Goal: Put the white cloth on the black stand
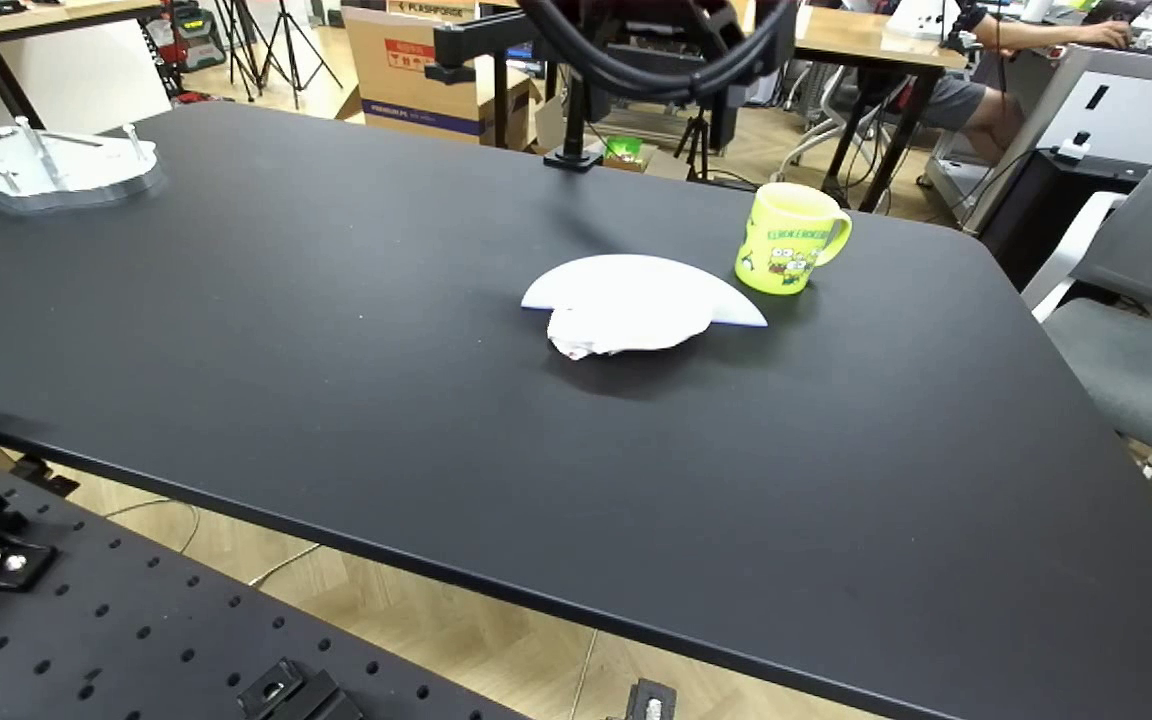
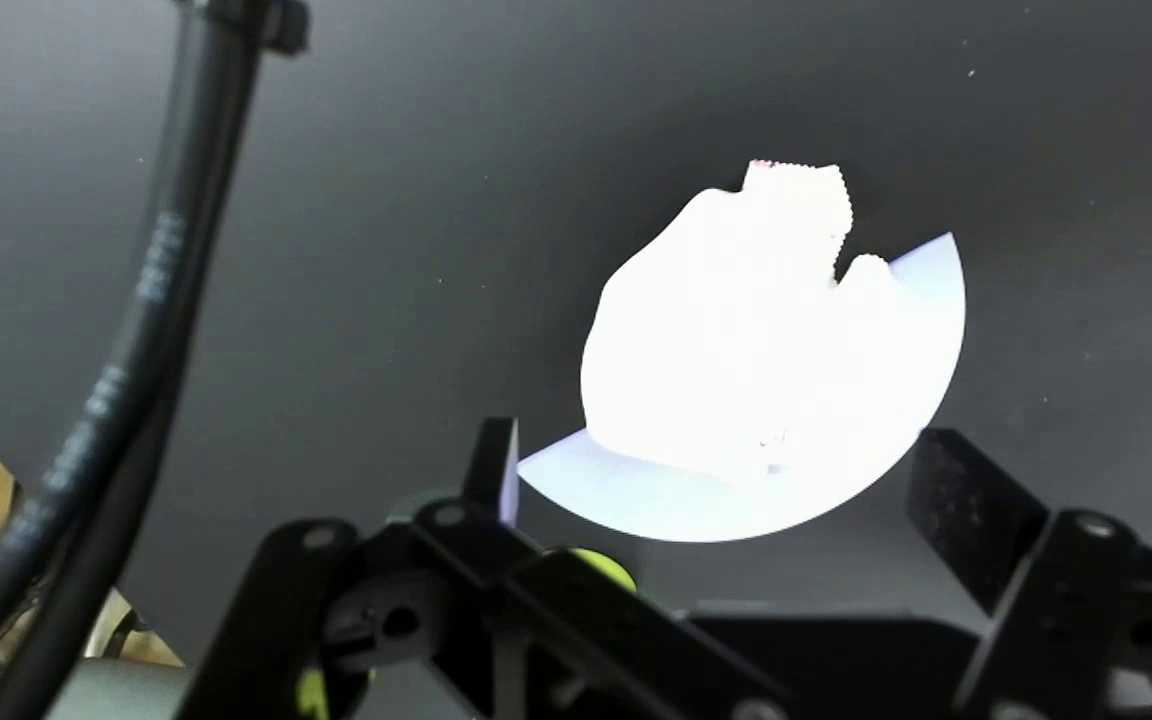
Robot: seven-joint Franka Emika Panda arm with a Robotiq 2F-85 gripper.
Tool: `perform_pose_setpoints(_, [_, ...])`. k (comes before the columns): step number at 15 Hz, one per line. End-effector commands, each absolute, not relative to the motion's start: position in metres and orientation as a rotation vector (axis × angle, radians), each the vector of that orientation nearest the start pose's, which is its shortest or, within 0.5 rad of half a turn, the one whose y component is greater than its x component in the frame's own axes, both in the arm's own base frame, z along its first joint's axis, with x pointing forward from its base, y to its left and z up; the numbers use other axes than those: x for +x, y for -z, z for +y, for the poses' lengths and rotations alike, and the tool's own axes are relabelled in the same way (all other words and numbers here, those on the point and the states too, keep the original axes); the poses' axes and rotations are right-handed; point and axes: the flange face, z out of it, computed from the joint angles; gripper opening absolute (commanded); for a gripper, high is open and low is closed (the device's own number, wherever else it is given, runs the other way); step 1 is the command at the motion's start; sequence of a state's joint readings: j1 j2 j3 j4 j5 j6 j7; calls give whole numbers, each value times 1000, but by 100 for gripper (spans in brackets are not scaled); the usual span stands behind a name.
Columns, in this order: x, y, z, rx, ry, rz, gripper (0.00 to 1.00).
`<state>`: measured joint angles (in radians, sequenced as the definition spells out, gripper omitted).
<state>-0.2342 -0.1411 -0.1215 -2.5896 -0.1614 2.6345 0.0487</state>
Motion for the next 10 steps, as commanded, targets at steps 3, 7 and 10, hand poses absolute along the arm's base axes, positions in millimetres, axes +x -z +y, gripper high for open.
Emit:
perform_pose_setpoints(3, [467,-288,-186,-3186,131,123,100])
perform_pose_setpoints(7, [463,-274,-185,-3185,95,95,100])
perform_pose_setpoints(10, [464,-273,-184,-3200,158,108,100])
